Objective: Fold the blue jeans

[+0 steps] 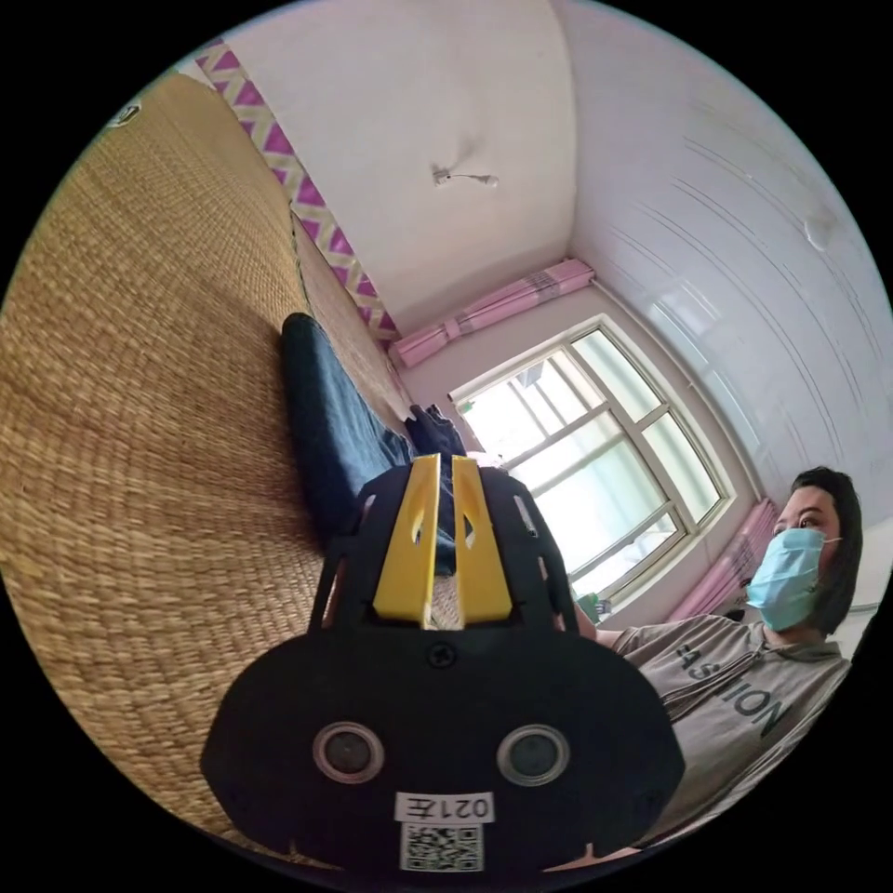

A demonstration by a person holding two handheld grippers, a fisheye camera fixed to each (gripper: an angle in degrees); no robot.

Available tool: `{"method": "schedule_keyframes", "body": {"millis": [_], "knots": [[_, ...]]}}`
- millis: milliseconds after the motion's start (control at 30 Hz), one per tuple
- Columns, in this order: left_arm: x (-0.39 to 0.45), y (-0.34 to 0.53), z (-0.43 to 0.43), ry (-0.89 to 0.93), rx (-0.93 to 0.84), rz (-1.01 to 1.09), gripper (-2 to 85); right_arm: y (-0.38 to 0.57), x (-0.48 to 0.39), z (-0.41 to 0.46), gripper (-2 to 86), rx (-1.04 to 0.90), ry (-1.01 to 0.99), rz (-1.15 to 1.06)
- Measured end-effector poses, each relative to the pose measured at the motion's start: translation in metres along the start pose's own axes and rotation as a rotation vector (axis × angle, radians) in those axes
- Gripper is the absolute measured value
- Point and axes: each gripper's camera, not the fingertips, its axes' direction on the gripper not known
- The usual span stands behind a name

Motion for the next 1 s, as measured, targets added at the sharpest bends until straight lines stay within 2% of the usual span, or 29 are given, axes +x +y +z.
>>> {"method": "schedule_keyframes", "body": {"millis": [167, 233, 333, 400, 467, 533, 567, 633, 700, 800, 900, 1000], "knots": [[-0.008, 0.012, -0.017, 0.025, 0.008, 0.009, -0.9, 0.007, -0.238, 0.007, 4.0, -0.034, 0.112, -0.53], [-0.009, 0.017, -0.022, 0.022, -0.001, 0.019, -1.0, 0.053, -0.359, 0.038, 4.1, -0.083, 0.205, -0.852], [-0.015, 0.028, -0.047, 0.079, 0.08, 0.017, -1.0, 0.137, -0.465, 0.095, 4.0, -0.157, 0.264, -1.169], [-0.024, 0.036, -0.073, 0.12, 0.177, -0.005, -1.0, 0.191, -0.501, 0.141, 3.8, -0.22, 0.291, -1.32], [-0.034, 0.045, -0.102, 0.124, 0.272, -0.036, -1.0, 0.243, -0.516, 0.194, 3.8, -0.303, 0.33, -1.451], [-0.041, 0.055, -0.132, 0.087, 0.366, -0.064, -0.9, 0.301, -0.503, 0.268, 3.9, -0.502, 0.434, -1.585], [-0.042, 0.058, -0.138, 0.078, 0.381, -0.069, -1.0, 0.311, -0.496, 0.282, 4.0, -0.541, 0.461, -1.603], [-0.049, 0.064, -0.148, 0.078, 0.408, -0.09, -1.0, 0.324, -0.494, 0.28, 4.1, -0.415, 0.511, -1.687], [-0.053, 0.065, -0.147, 0.113, 0.395, -0.097, -1.0, 0.317, -0.503, 0.269, 4.4, -0.393, 0.508, -1.702], [-0.055, 0.065, -0.142, 0.143, 0.372, -0.091, -0.9, 0.304, -0.501, 0.265, 5.5, -0.451, 0.439, -1.661], [-0.053, 0.068, -0.141, 0.131, 0.355, -0.08, -0.9, 0.3, -0.492, 0.263, 5.4, -0.458, 0.456, -1.709], [-0.059, 0.071, -0.142, 0.131, 0.356, -0.09, -0.9, 0.258, -0.502, 0.253, 2.9, -0.568, 0.367, -1.614]]}}
